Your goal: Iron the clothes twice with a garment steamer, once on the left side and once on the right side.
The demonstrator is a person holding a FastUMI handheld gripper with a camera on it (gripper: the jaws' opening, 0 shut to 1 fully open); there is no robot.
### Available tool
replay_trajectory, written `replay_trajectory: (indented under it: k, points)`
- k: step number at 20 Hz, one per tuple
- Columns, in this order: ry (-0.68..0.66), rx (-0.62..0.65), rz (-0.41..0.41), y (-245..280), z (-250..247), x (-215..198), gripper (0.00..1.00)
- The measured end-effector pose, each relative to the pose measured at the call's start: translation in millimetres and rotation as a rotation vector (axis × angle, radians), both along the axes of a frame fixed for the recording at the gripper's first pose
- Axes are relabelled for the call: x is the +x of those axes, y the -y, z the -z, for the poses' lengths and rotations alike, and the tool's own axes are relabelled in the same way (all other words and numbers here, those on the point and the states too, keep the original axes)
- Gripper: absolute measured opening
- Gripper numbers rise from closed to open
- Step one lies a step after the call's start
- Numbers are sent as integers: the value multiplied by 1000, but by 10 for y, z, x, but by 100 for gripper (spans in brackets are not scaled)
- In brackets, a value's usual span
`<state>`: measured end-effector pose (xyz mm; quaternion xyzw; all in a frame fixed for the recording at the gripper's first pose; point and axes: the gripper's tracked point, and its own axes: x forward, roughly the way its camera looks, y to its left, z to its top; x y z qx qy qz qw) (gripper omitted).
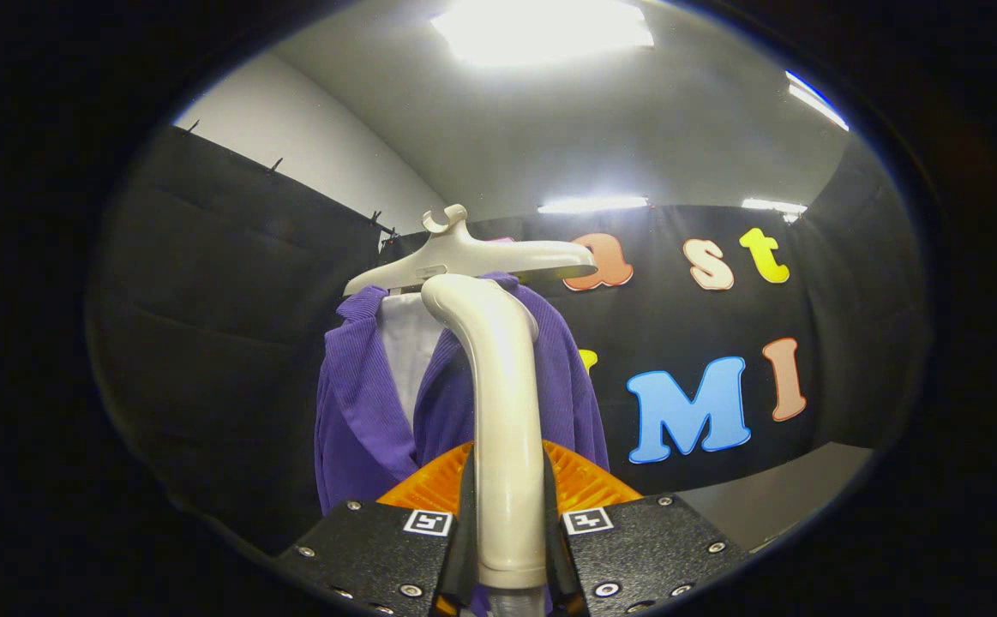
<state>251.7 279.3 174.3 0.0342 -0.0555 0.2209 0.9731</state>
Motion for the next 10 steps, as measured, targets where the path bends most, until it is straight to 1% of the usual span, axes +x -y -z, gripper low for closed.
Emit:
replay_trajectory:
  k: [5, 10]
  points:
    - [-37, -44, 0, 36, 338, -101, 32]
    - [-73, -69, 17, 105, 649, -205, 33]
